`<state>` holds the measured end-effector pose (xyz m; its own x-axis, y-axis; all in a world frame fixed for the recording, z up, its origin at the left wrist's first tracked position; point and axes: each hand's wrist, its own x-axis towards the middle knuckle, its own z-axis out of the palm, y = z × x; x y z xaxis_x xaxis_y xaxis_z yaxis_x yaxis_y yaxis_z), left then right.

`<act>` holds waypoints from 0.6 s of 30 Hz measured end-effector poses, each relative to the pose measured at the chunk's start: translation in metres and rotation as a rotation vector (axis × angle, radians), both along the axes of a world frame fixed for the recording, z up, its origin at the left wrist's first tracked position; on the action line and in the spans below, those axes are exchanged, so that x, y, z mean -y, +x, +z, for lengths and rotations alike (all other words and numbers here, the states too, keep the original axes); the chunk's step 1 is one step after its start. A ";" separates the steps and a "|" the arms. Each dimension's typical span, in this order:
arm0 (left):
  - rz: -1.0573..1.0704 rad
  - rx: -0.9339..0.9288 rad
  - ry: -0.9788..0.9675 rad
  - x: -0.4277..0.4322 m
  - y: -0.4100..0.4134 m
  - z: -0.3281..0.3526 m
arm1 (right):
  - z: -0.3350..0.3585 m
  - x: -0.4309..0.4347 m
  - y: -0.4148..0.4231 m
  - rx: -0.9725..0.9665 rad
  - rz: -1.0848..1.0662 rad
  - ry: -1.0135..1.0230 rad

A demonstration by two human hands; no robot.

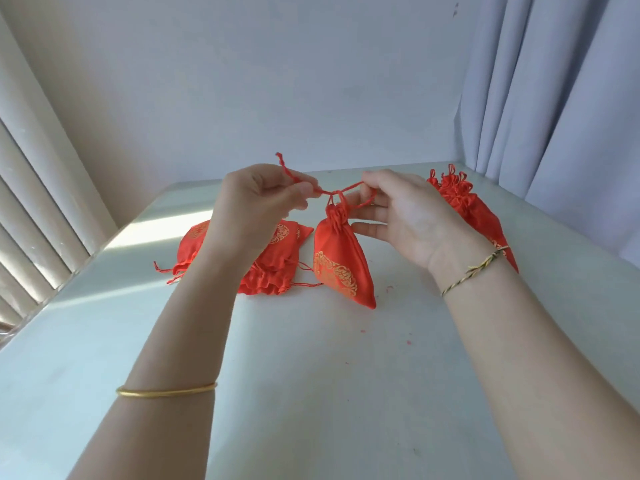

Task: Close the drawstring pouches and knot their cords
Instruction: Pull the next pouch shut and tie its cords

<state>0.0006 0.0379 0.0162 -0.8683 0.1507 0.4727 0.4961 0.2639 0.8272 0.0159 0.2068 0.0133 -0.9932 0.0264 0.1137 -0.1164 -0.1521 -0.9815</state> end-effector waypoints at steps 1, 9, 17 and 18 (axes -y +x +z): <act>0.018 0.017 0.000 0.001 0.000 0.000 | -0.001 -0.001 0.000 0.005 -0.032 0.026; 0.100 0.150 0.027 0.004 -0.003 0.000 | -0.004 -0.011 0.000 0.079 -0.138 -0.008; 0.166 0.189 0.249 0.003 -0.005 0.000 | -0.023 -0.003 -0.007 0.071 -0.307 0.370; 0.105 0.211 0.326 0.002 -0.005 0.001 | -0.026 0.000 -0.008 0.076 -0.295 0.402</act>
<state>-0.0040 0.0362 0.0168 -0.9540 -0.0728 0.2908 0.2908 0.0112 0.9567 0.0082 0.2071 -0.0126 -0.9557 0.2766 0.1005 -0.0237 0.2682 -0.9631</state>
